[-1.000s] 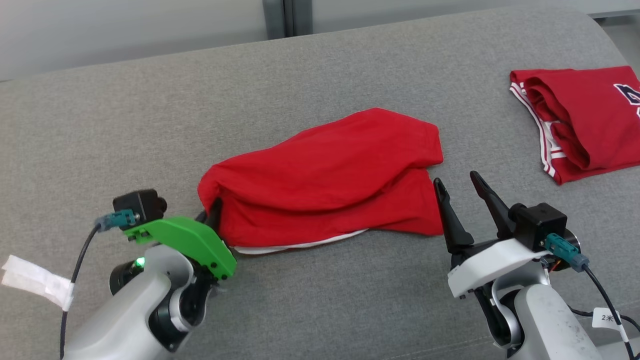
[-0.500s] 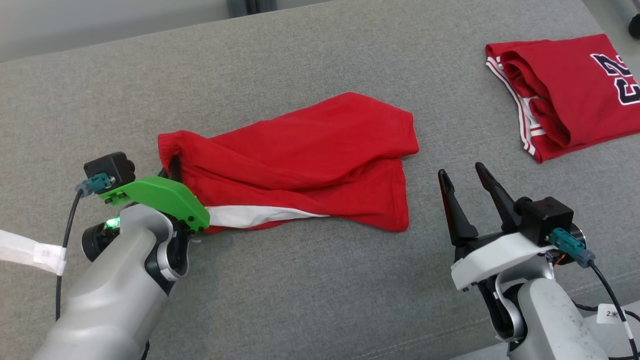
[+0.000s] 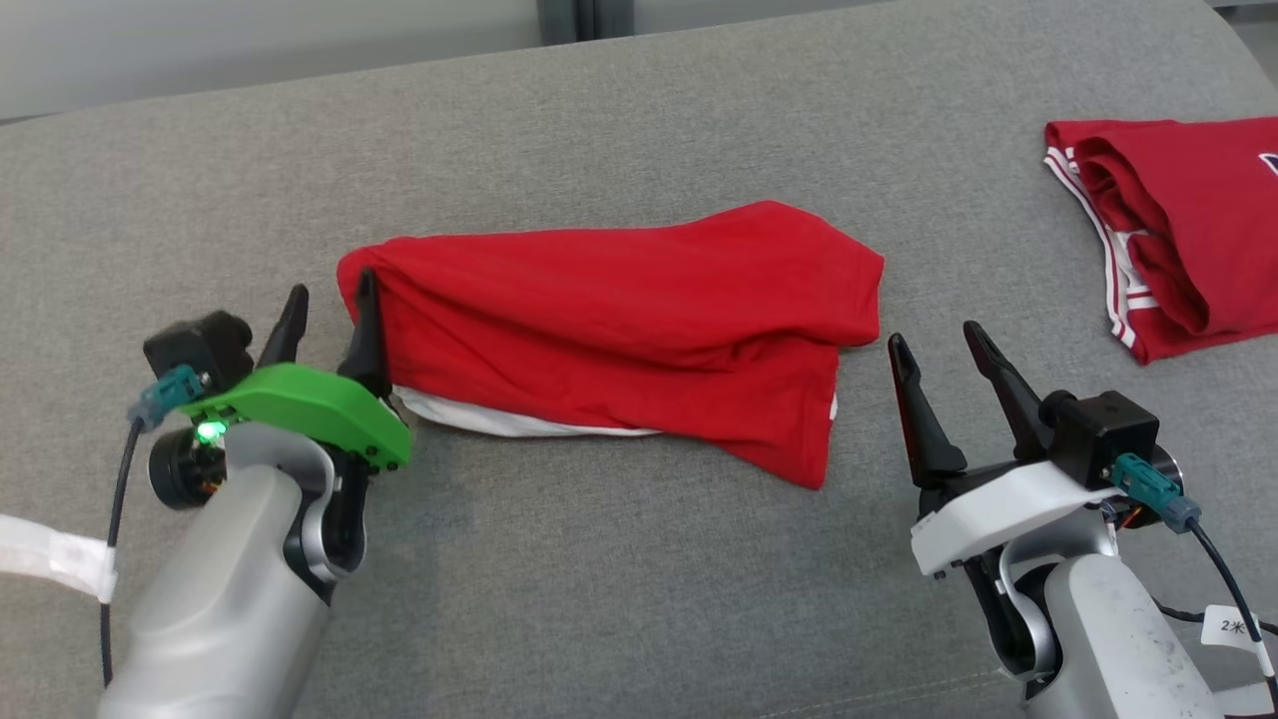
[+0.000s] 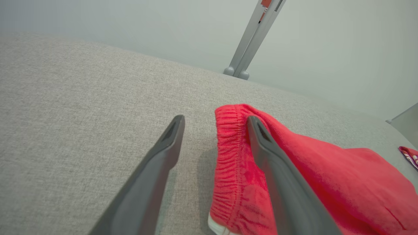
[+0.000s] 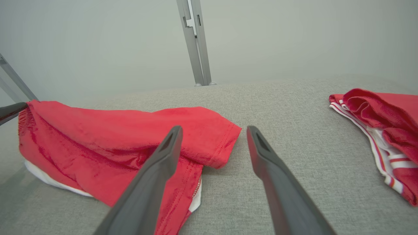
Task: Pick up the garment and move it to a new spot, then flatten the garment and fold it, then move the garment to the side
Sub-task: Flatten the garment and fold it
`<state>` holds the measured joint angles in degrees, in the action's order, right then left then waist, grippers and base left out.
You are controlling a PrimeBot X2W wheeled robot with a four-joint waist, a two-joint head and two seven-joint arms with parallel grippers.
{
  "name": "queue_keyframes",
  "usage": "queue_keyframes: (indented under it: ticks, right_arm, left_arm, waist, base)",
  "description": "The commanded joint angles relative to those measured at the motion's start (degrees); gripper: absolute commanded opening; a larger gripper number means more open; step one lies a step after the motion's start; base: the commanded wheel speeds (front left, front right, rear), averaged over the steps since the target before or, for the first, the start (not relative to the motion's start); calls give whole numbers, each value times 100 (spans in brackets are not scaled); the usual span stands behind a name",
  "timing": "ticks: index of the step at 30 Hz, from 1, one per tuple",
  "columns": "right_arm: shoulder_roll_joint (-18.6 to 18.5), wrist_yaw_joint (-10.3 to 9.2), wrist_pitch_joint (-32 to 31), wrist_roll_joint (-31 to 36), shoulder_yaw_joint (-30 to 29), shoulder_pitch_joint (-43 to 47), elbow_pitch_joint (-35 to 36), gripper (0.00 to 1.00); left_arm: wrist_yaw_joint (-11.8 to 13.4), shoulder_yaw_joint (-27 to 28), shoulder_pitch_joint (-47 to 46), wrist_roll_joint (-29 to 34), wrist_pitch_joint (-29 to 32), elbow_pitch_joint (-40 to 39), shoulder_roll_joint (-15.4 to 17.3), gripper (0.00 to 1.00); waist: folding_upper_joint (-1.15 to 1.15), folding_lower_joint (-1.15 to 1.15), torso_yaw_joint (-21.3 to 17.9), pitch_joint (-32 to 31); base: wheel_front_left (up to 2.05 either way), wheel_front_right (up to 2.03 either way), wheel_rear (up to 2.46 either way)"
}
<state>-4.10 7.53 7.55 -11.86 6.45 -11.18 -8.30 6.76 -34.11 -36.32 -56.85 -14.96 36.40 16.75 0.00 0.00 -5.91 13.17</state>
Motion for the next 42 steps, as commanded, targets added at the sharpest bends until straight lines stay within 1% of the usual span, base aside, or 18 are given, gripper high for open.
queue_keyframes:
  ticks: [1,4,9,12,14,17,21,23,27,30,35,42]
  right_arm:
    - [-11,-9,-23,40,-9,54,18,100]
    - [-14,-9,-38,29,-9,72,14,100]
    - [1,-9,-59,12,3,97,-21,100]
    - [9,-9,-61,22,-22,135,-26,100]
    - [6,-9,-60,19,-46,156,-22,100]
    - [7,-9,-62,37,-88,202,5,100]
    - [1,-9,-75,46,-141,281,25,100]
    - [-1,-9,-88,39,-163,307,22,100]
    - [-14,-9,-152,-21,-218,421,-71,100]
    - [-2,-9,-230,-52,-228,465,-139,100]
    - [33,-9,-738,-128,-327,567,-412,100]
    - [95,-9,-1532,-233,-369,528,-697,100]
  left_arm:
    - [-79,115,213,128,-25,-59,-65,100]
    - [-170,240,523,328,-25,-23,-121,100]
    - [-290,358,761,557,-22,56,-239,100]
    - [-376,547,868,701,-22,-113,-252,100]
    - [-455,792,1011,934,-23,-408,-252,100]
    - [-654,1296,1387,1442,-22,-1110,-320,100]
    - [-987,1973,1973,2249,-21,-2067,-517,100]
    - [-1110,2249,2261,2647,-21,-2415,-649,100]
    - [-1278,2727,2755,3301,-21,-2943,-924,100]
    - [-1344,2950,3069,3585,-21,-3067,-1065,100]
    - [-1410,3130,3254,3810,-22,-3096,-1197,100]
    - [-1426,3092,3224,3860,-22,-3072,-1274,100]
  waist:
    - [0,0,149,-107]
    - [0,0,235,-172]
    - [0,0,306,-283]
    - [0,0,344,-352]
    - [0,0,378,-398]
    - [0,0,447,-452]
    - [0,0,545,-534]
    - [0,0,591,-576]
    - [0,0,666,-668]
    - [0,0,698,-712]
    - [0,0,759,-739]
    - [0,0,792,-709]
  base:
    - [0,0,0]
    - [0,0,0]
    - [0,0,0]
    - [0,0,0]
    - [0,0,0]
    - [0,0,0]
    - [0,0,0]
    - [0,0,0]
    - [0,0,0]
    - [0,0,0]
    - [0,0,0]
    - [0,0,0]
